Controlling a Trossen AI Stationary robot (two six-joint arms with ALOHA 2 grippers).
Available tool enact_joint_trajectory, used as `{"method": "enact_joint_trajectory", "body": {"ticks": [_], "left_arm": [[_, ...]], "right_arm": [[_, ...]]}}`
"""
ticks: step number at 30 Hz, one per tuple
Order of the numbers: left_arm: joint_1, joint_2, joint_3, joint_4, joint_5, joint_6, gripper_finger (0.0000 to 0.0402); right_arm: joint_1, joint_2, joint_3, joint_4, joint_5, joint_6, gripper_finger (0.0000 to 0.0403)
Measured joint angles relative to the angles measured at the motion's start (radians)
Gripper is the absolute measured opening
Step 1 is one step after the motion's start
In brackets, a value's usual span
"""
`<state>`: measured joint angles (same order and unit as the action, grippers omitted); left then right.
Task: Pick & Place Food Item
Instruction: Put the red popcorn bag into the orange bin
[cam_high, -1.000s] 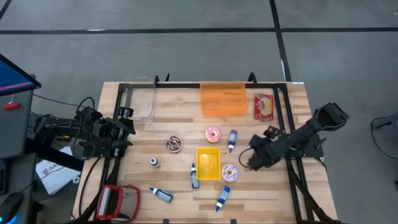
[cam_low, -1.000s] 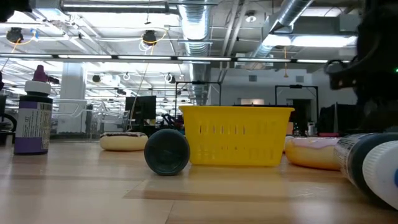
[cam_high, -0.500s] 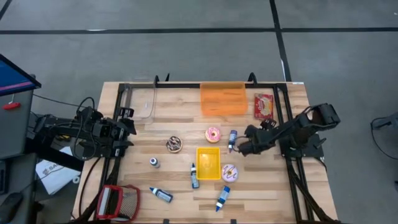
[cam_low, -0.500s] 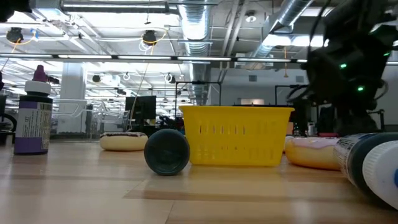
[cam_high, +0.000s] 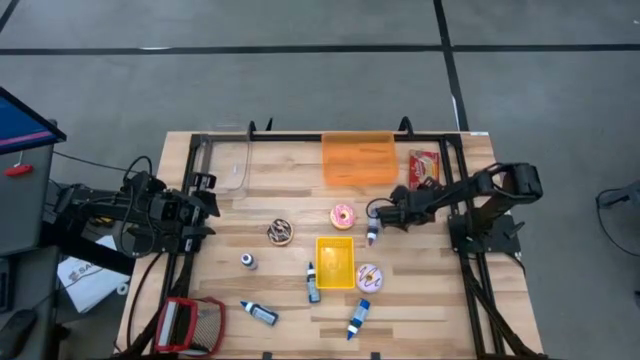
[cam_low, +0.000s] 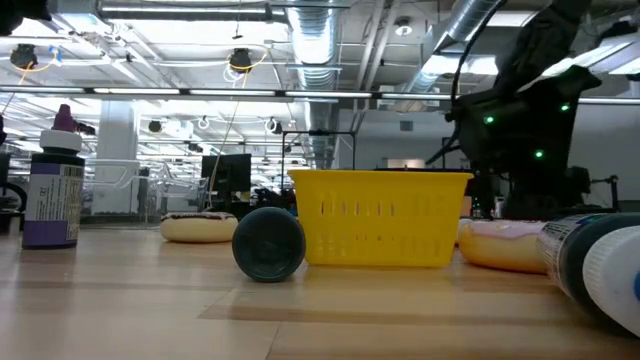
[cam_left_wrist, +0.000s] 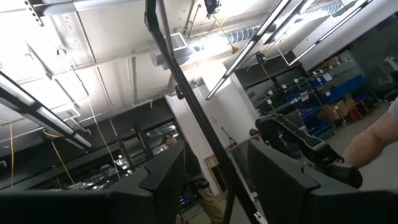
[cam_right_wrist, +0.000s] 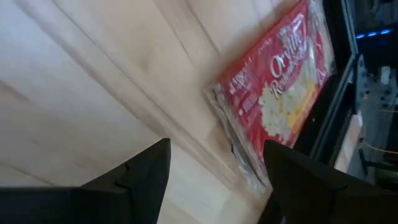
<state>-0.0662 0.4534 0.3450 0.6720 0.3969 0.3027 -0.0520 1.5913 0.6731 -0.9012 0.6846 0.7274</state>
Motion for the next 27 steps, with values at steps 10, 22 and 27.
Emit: {"method": "enact_joint_trajectory", "body": {"ticks": [10,22,27], "left_arm": [[0.0,0.0,0.0,-0.004,0.0,-0.022,0.017],[-0.019,0.0,0.0,-0.003,0.001,-0.04,0.017],[-0.036,0.0,0.0,-0.002,0.001,-0.04,0.017]], "right_arm": [[-0.089,0.0,0.0,0.027,-0.003,-0.005,0.0249],[-0.105,-0.002,-0.075,0.118,0.043,-0.021,0.0249],[-0.13,-0.002,-0.077,0.125,0.058,-0.024,0.0249]]}}
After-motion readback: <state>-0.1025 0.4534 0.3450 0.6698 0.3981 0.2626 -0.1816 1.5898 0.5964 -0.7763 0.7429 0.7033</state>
